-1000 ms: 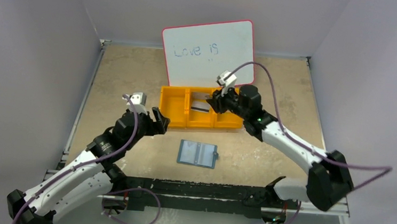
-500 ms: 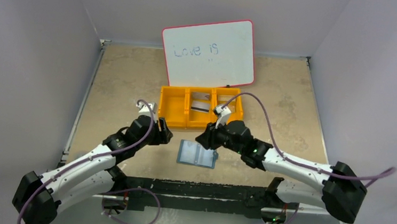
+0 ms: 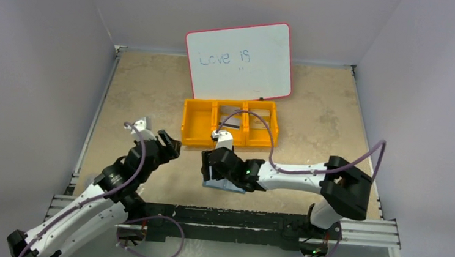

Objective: Take the credit cards out of the card holder

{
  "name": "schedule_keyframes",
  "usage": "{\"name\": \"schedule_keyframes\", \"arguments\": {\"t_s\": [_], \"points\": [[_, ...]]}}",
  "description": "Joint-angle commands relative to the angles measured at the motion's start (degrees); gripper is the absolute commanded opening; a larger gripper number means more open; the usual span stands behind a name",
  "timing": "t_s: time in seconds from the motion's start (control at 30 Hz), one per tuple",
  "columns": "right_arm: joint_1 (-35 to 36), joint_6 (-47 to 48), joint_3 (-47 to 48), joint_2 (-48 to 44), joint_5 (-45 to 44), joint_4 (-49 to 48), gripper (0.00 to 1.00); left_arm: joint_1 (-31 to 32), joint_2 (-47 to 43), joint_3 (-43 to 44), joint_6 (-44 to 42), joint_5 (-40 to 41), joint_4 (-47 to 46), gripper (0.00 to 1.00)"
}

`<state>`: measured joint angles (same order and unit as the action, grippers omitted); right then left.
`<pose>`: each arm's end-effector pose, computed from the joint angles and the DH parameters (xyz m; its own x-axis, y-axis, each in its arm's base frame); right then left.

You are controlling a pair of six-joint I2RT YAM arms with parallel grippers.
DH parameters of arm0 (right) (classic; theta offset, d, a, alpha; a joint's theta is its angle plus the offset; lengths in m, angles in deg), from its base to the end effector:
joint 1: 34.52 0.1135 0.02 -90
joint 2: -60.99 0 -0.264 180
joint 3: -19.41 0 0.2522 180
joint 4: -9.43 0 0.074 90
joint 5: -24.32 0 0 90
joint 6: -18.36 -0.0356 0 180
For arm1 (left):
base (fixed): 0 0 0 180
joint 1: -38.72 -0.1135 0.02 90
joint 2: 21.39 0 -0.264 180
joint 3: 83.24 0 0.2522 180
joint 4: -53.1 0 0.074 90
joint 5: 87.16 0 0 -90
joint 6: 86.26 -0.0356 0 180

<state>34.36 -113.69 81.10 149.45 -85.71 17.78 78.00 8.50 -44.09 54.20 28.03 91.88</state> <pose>0.1288 0.2997 0.2020 -0.6733 0.0033 -0.7394 -0.4370 0.8049 0.4015 0.1121 -0.0721 0.2333 -0.4635 -0.5224 -0.7157 -0.1119 0.8358 -0.5376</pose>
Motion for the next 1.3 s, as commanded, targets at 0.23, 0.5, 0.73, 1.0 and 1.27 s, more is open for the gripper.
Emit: {"name": "schedule_keyframes", "arguments": {"t_s": [0.23, 0.5, 0.73, 1.0, 1.27], "points": [[6.39, -10.95, 14.26, 14.6, -16.75, 20.77, 0.65, 0.08, -10.46, 2.85, 5.29, 13.38, 8.16, 0.63], [7.13, -14.32, 15.35, 15.77, -19.24, 24.54, 0.58, 0.06, -8.13, 2.96, 5.33, 13.13, 8.03, 0.63], [7.84, -17.67, 13.89, 15.5, -19.58, 25.84, 0.44, 0.08, -7.76, 3.24, 5.02, 13.22, 7.9, 0.63], [7.8, -17.19, 11.81, 11.79, -19.24, 22.72, 0.32, 0.09, -6.62, 3.43, 5.05, 12.81, 7.23, 0.64], [7.8, -18.85, 9.54, 6.68, -20.45, 23.49, 0.45, 0.06, -3.54, 2.45, 2.82, 8.38, 2.31, 0.65]]}}
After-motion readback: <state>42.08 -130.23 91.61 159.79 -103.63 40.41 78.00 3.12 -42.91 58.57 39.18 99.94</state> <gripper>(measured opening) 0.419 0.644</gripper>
